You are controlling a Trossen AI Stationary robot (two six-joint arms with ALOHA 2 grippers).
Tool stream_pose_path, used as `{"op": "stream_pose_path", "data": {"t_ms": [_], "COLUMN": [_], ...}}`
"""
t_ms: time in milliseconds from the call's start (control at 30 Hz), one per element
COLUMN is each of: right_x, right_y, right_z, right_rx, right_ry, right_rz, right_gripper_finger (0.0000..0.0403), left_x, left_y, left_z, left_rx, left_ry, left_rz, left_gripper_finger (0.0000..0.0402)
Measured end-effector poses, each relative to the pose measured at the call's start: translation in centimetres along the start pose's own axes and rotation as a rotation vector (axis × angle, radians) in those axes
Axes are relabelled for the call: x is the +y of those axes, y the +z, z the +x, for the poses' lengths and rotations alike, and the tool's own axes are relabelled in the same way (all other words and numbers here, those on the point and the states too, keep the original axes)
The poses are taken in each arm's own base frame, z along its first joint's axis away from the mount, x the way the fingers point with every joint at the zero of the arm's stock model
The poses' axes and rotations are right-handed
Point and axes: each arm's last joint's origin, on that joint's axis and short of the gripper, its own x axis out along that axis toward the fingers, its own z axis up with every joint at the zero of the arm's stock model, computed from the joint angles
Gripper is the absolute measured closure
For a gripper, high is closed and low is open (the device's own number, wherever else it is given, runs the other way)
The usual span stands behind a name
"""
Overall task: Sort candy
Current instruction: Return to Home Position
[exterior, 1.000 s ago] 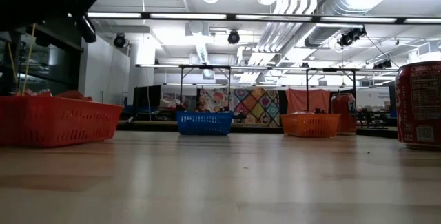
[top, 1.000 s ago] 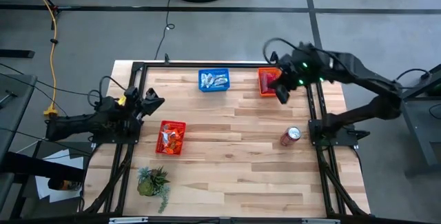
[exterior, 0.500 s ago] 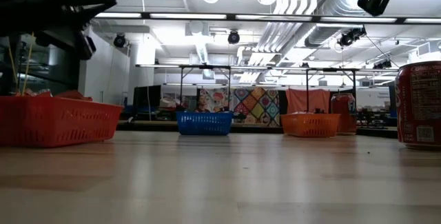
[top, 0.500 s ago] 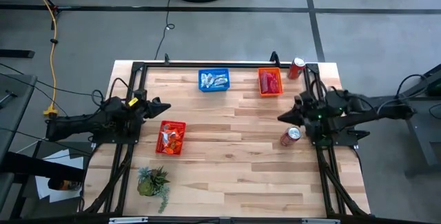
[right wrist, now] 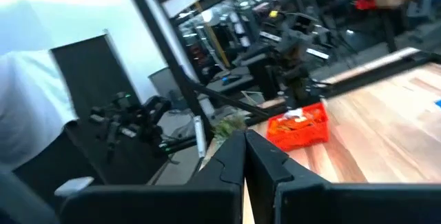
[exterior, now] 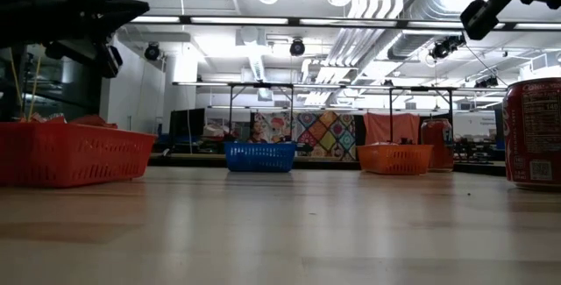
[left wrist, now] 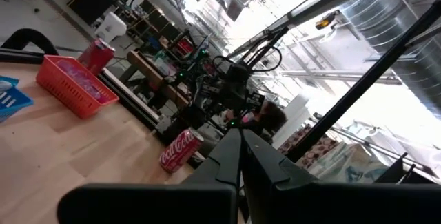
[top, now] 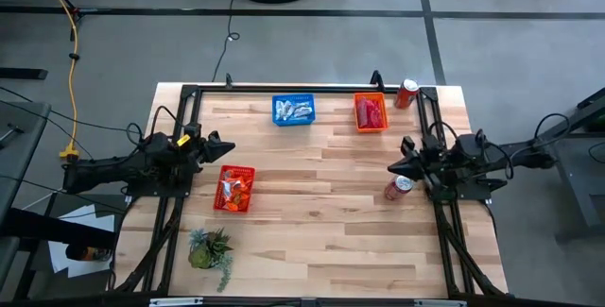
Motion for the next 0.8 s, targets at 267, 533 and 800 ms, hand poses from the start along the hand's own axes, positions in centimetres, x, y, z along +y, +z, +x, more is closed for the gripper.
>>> {"op": "stream_pose_path", "data": {"t_ms": [267, 533, 800], "right_x": [-0.4, -1.9, -2.3], "right_y": [-1.6, -4.8, -5.6], "right_z": [-0.9, -1.0, -1.1], "right_rx": [0.006, -0.044, -0.025], "right_ry": [0.108, 0.133, 0.114], "right_rz": [-0.021, -0.028, -0.074], "right_gripper_finger": [0.0403, 0.0403, 0.0403], "left_x": [0.0, 0.0, 0.0], "left_y": [0.0, 0.0, 0.0], "left_z": [0.0, 0.0, 0.0], "left_rx": [0.000, -0.001, -0.001], "left_ry": [0.000, -0.001, 0.000], "left_rz": [0.000, 0.000, 0.000], "left_gripper_finger": [0.0401, 0.0401, 0.0402]}}
